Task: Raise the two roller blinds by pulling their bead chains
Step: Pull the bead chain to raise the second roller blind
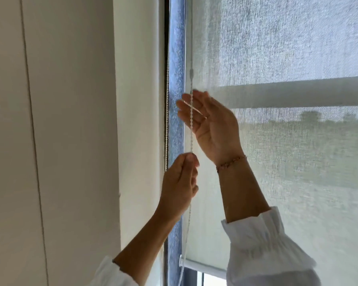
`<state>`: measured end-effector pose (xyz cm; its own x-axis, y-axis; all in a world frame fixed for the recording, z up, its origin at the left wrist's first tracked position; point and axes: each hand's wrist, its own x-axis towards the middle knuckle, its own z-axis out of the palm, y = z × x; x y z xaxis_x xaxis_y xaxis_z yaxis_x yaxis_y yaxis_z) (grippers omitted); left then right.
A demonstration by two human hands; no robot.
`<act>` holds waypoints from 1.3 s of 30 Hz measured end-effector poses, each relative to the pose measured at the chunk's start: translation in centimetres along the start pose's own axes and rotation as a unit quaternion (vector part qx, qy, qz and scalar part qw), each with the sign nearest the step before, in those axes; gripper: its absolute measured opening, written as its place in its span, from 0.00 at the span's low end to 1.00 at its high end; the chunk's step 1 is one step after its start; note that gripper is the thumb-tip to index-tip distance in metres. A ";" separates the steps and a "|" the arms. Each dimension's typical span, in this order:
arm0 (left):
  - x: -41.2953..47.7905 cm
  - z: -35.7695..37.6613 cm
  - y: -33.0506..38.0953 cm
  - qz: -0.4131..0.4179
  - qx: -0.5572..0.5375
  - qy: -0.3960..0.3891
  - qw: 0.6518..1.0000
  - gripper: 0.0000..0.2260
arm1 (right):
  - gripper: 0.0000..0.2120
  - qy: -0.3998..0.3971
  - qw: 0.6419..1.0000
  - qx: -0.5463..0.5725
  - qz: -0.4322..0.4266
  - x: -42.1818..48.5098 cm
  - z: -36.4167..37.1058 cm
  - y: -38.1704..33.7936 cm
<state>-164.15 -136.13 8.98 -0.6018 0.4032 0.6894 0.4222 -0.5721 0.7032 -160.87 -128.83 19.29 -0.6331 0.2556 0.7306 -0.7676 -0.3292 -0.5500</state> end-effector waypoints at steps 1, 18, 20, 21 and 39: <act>-0.5 -0.1 -0.5 -0.007 -0.002 -0.005 1.000 0.15 | 0.10 0.004 1.000 0.010 -0.003 0.2 0.6 -0.4; 3.5 -2.0 2.6 -0.065 -0.039 -0.013 0.997 0.24 | 0.12 0.086 0.982 -0.091 -0.140 -1.5 2.5 -0.4; 5.2 -2.0 4.9 -0.046 -0.044 -0.012 0.998 0.24 | 0.12 0.074 0.984 -0.093 -0.134 -2.5 2.1 0.6; 6.0 -1.8 6.1 -0.033 -0.042 -0.018 0.998 0.23 | 0.12 0.073 0.984 -0.097 -0.129 -3.2 1.8 1.3; 7.1 2.4 7.3 0.122 0.040 0.068 0.989 0.15 | 0.13 0.073 0.989 -0.122 0.027 -8.4 -3.7 8.8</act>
<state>-163.76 -135.73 19.44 -0.5586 0.1565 0.8145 0.6151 -0.5806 0.5334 -162.68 -130.48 6.82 -0.6684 0.3774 0.6410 -0.7217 -0.1205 -0.6816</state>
